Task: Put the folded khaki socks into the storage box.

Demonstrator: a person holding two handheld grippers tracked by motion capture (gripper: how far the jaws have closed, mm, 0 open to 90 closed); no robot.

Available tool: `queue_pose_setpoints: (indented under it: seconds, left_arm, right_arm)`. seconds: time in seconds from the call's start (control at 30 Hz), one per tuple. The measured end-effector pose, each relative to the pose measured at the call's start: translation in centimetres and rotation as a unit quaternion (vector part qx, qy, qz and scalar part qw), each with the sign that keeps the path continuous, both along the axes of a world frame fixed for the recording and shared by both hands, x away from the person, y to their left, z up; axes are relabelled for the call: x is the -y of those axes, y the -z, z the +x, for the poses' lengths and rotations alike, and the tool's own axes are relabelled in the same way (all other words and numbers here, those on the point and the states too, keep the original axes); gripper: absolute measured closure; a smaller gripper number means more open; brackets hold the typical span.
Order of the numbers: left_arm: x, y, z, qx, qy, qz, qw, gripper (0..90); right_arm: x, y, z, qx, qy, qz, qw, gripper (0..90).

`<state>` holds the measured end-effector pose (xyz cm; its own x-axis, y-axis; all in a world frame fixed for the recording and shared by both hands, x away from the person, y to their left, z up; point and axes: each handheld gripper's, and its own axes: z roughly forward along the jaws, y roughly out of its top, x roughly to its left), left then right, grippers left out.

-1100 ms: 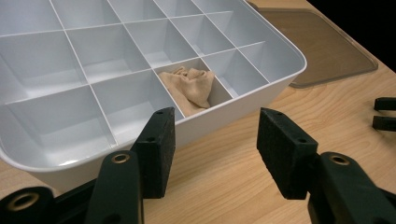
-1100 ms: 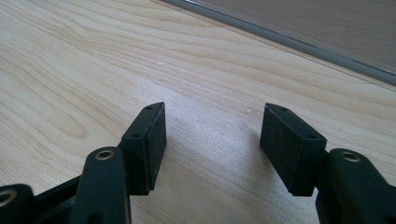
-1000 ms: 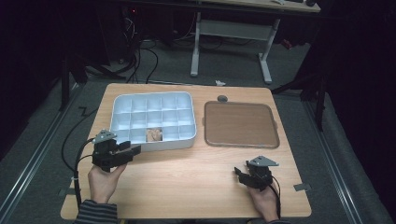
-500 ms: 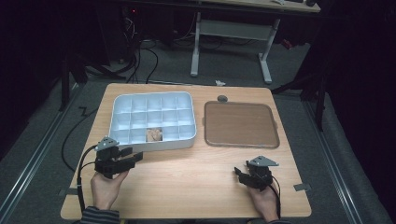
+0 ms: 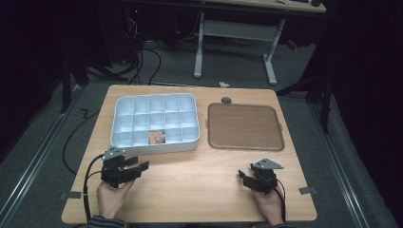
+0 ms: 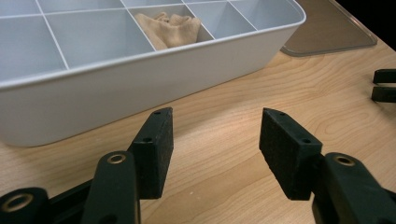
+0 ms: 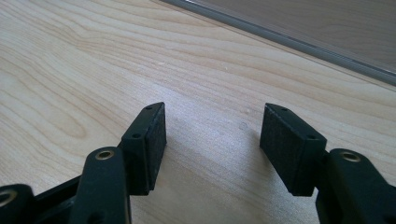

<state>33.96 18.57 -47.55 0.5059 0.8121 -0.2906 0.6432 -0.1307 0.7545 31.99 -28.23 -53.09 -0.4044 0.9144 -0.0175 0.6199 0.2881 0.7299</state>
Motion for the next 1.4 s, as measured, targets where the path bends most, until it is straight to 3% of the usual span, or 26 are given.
queue_pose_setpoints:
  seconds: [0.4, 0.6, 1.13, 1.4]
  left_arm:
    - [0.6, 2.2, -0.2, -0.01, 0.002, -0.002, 0.9999, 44.5]
    - [1.0, 2.9, -0.1, -0.005, -0.003, 0.008, 1.0, 44.2]
    - [2.2, 5.1, 0.6, -0.001, -0.009, 0.051, 0.9987, 43.8]
    - [2.8, 5.8, 1.2, 0.014, -0.015, 0.071, 0.9973, 43.6]
  right_arm:
    - [0.0, 0.0, 0.0, 0.0, 0.0, 0.0, 1.0, 41.2]
    - [0.0, 0.0, 0.0, 0.0, 0.0, 0.0, 1.0, 41.1]
    - [0.0, 0.0, 0.0, 0.0, 0.0, 0.0, 1.0, 41.1]
    - [0.0, 0.0, 0.0, 0.001, -0.001, -0.001, 1.0, 41.1]
